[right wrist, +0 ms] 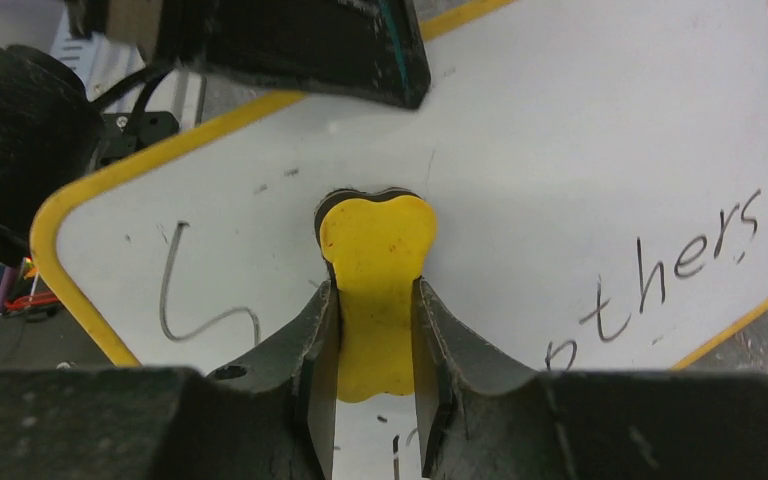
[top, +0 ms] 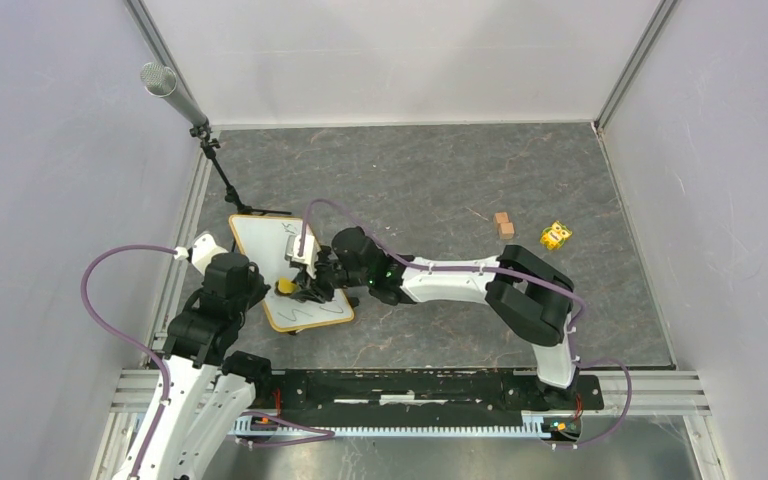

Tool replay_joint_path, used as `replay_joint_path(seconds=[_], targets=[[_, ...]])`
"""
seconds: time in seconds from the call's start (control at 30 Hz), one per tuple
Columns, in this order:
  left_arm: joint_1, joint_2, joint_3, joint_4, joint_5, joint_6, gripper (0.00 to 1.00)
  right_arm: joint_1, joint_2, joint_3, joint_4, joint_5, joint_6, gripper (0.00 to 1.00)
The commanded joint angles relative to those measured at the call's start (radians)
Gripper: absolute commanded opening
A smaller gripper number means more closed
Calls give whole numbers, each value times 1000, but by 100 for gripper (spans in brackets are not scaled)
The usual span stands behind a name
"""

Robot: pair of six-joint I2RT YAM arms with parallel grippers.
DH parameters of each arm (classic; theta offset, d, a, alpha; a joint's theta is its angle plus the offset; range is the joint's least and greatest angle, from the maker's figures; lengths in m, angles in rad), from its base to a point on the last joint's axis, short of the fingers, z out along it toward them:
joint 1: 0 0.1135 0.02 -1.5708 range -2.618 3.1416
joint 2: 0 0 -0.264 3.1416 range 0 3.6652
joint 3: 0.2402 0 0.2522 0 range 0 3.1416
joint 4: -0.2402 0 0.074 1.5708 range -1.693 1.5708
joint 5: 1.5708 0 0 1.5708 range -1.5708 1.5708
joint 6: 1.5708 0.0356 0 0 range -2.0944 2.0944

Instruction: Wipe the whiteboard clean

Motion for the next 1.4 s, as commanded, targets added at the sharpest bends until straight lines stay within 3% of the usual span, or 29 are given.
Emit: replay_joint_path(seconds=[0.0,0.23,0.63,0.9,1.0,1.17,1.37], targets=[[-22,0,-8,60,151,-22,2,8,10,-133,-128,20,-4,12],[-22,-21,-7,51,145,-30,2,-20,-43,-244,-85,37,18,12],[-23,-21,-8,48,146,-34,2,143,-66,-56,-36,-23,15,12],[-24,-18,-9,45,141,-39,2,113,-41,-152,8,87,180,11],[-23,-12,-8,45,140,-41,2,64,-67,-233,0,172,318,12],[-24,-17,0,31,137,-45,2,33,-141,-440,149,259,509,12],[-24,-18,-2,29,131,-51,2,78,-123,-389,202,271,524,12]])
